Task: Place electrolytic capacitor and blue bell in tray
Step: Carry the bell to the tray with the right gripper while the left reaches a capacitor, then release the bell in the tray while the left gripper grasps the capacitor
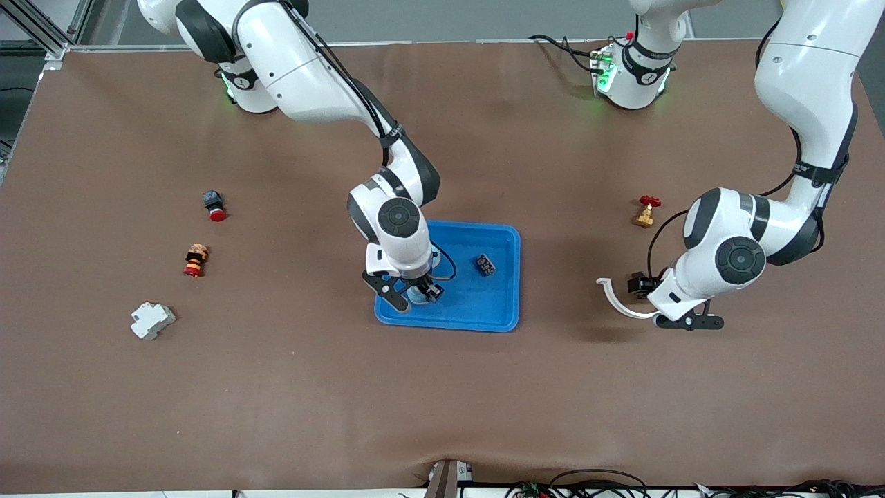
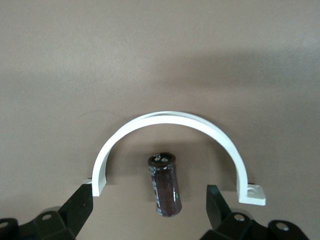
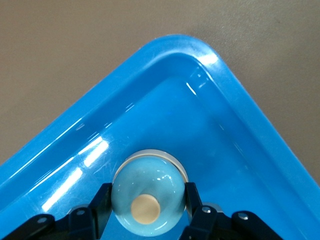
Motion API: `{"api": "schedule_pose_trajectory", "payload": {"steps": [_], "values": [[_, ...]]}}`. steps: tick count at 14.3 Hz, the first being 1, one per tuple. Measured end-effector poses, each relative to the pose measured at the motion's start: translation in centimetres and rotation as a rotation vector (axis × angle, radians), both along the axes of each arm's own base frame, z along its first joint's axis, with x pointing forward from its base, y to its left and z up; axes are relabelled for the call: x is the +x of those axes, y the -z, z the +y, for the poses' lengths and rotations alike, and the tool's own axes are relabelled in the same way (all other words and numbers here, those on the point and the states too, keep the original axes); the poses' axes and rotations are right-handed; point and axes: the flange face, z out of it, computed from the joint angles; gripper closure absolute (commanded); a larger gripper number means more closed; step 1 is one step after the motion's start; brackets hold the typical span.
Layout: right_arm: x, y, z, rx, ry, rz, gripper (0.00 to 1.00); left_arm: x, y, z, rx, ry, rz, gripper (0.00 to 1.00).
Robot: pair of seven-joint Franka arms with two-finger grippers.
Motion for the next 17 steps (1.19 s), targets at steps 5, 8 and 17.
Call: {"api": "schedule_pose_trajectory", "payload": {"steps": [5,8,17], "values": [[-0.2,0.0,0.4,-0.014,-0.010,-0.012,0.00,-0.5,1.5,0.1,-0.034,-0.046,0.036,0.00],[-0.8,0.7,1.1,-0.041,-0.033,-0.025,0.00,-0.6,2.2,0.0,-0.053,-0.061,0.044,0.00],[2.9,-5.1,-2.1,-0.137,-0.115,0.069,0.00,-1.1,4.8,0.4,-0.064,-0.073,0.082,0.00]]}}
